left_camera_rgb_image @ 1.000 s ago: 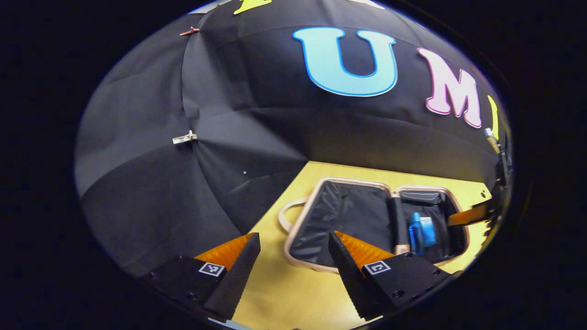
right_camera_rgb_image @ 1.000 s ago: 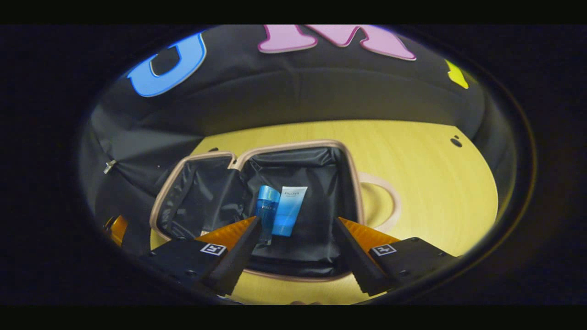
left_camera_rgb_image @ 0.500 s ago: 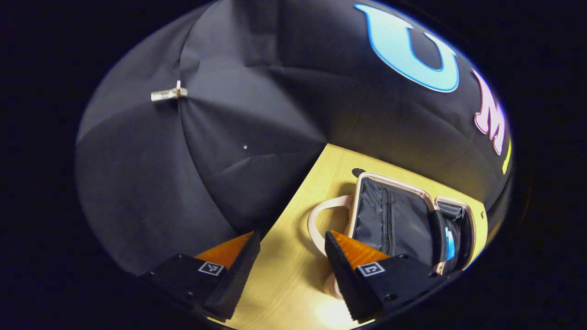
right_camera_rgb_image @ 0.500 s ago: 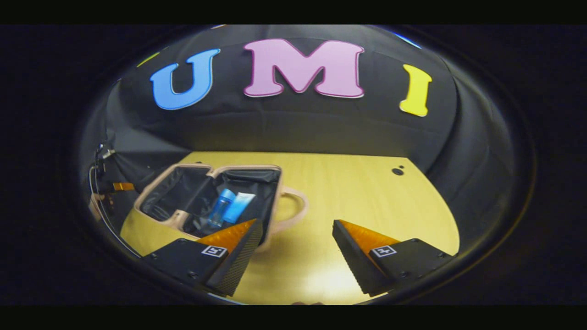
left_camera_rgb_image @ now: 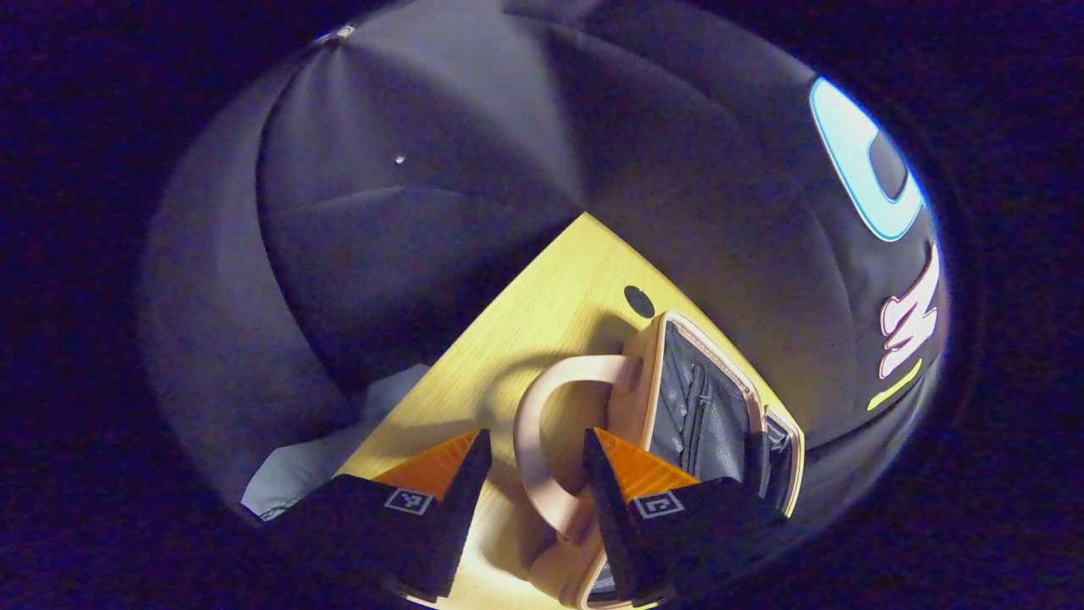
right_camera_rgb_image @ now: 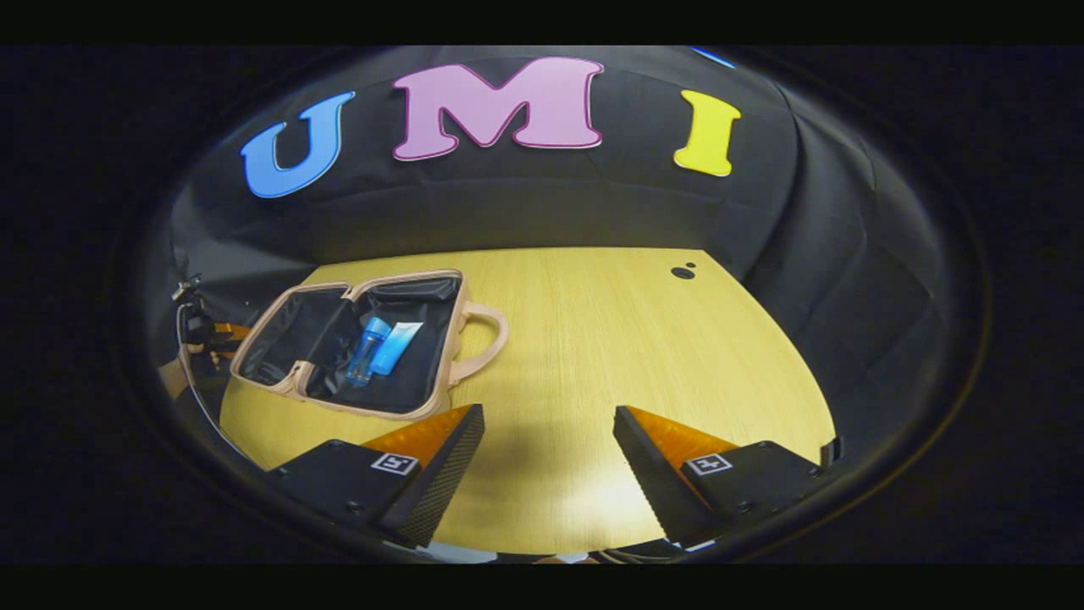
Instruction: First open the suitcase, pack the skin care products into it, and then close the suitcase.
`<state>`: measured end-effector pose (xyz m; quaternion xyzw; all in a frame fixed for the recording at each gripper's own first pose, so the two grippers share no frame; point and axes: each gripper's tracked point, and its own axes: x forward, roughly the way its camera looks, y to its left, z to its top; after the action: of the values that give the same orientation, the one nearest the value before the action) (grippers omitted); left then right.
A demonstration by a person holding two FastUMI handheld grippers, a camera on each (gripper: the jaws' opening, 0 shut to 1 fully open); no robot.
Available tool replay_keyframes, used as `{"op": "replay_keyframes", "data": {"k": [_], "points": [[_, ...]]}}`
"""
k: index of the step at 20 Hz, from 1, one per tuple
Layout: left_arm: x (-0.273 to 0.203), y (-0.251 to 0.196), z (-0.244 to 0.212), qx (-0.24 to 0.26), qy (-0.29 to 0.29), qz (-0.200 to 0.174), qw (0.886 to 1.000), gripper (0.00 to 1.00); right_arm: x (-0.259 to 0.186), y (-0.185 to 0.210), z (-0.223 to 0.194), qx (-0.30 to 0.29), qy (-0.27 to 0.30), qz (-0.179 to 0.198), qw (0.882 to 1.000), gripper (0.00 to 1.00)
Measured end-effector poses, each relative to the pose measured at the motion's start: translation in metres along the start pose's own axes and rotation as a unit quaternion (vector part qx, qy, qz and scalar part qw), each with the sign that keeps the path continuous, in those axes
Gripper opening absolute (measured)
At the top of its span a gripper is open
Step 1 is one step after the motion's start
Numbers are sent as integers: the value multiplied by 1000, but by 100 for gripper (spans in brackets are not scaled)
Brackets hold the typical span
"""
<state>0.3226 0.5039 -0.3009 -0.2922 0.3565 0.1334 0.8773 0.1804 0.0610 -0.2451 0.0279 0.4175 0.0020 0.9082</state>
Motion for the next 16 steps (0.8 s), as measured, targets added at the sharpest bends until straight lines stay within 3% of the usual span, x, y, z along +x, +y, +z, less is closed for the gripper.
{"op": "replay_keyframes", "data": {"k": [5,9,12,16], "points": [[9,-10,0,-3,4,-20,1000,28,-4,-9,-20,16,17,-15,1000,98],[-8,-27,14,-9,-30,-42,999,9,-2,0,-30,25,34,-5,999,98],[-26,-40,22,73,-41,-23,996,6,-3,14,-26,31,30,13,999,98],[-73,-78,56,154,-92,-33,983,6,-4,26,-28,12,26,35,999,98]]}}
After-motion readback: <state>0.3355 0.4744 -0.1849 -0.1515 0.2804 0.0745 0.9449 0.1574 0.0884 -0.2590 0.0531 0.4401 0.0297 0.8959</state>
